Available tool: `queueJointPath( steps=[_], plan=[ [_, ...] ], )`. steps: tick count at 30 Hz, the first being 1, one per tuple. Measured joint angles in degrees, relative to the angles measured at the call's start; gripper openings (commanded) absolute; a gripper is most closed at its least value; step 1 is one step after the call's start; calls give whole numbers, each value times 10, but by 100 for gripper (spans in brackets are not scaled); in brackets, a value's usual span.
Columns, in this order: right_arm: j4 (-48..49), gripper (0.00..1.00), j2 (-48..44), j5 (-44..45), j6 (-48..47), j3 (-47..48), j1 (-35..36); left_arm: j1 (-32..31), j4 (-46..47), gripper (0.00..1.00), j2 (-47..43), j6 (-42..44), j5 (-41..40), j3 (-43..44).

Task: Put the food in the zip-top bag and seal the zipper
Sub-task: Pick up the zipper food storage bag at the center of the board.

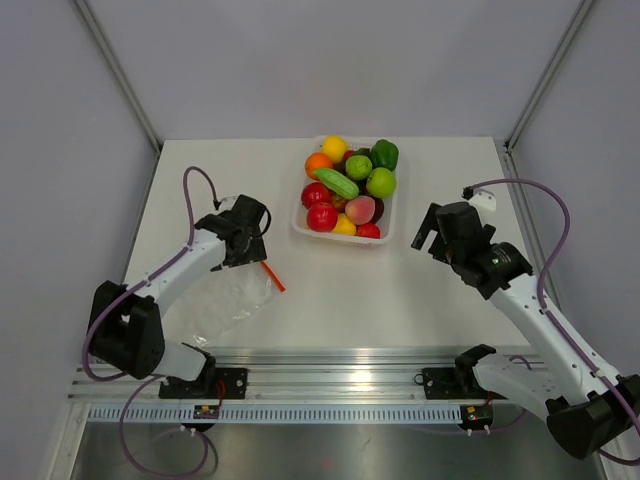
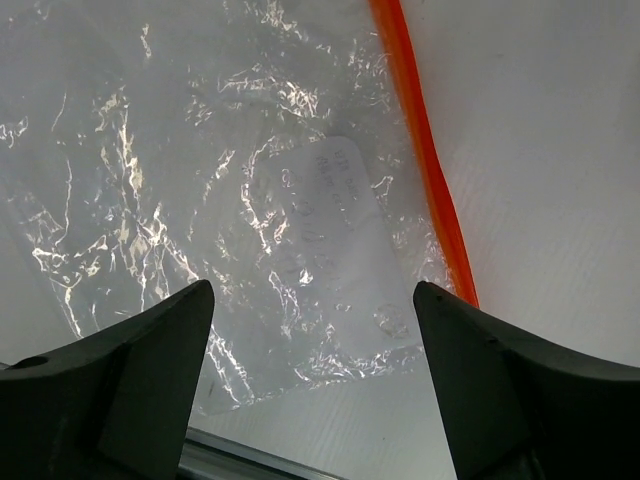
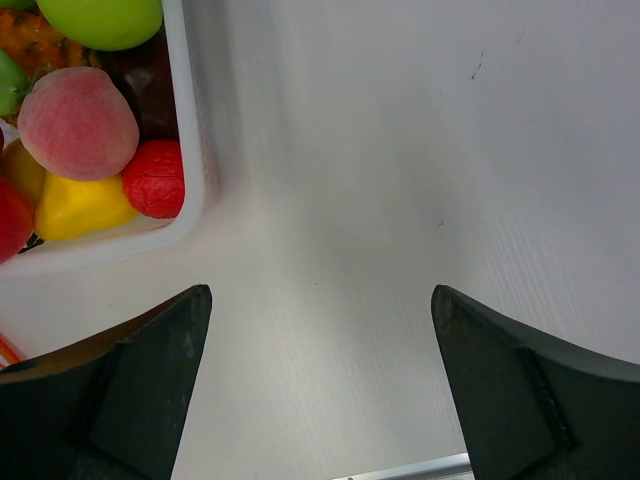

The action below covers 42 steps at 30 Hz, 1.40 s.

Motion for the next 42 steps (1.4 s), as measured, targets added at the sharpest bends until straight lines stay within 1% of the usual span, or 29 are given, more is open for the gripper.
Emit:
queueJointPath(
  steps=[3,7,11,14,18,22,26,27,28,31,32,33,34,35,36,40,42],
  plan=[
    [1,99,-12,-3,-1,-3,0,-4,-3,78,51,-32,-23,12],
    [1,99,-18,-6,-1,-3,0,-8,-2,77,106,-57,-42,37],
    [4,100,-21,-14,-1,-10,0,-23,2,76,130,-72,-56,55],
    [5,99,-22,-19,-1,-20,0,-29,2,73,146,-78,-67,70],
    [5,99,-22,-29,-1,-24,0,-30,2,72,200,-82,-82,102],
    [12,100,-22,-33,-1,-30,0,-30,1,68,240,-83,-94,106],
    [16,99,-21,-44,-3,-33,0,-30,-1,58,253,-86,-102,107],
    [17,99,-20,-45,-4,-33,0,-30,-2,54,254,-87,-103,108],
    [17,99,-18,-45,-5,-33,0,-30,-1,53,254,-87,-104,109],
    [17,99,-13,-52,-6,-33,0,-30,0,43,254,-88,-106,109],
    [17,99,-12,-55,-5,-33,0,-30,0,42,254,-88,-106,109],
    [18,99,-10,-55,-6,-33,0,-30,2,38,254,-87,-106,109],
    [19,99,-9,-57,-6,-33,0,-30,3,31,254,-87,-106,109],
    [20,99,-7,-58,-5,-33,0,-30,4,29,254,-87,-105,109],
    [20,99,-5,-59,-5,-33,0,-30,5,24,255,-85,-105,109],
    [21,100,-3,-59,-5,-33,0,-30,12,1,256,-78,-101,108],
    [21,99,-3,-59,-5,-33,0,-30,16,0,256,-72,-97,108]
  ],
)
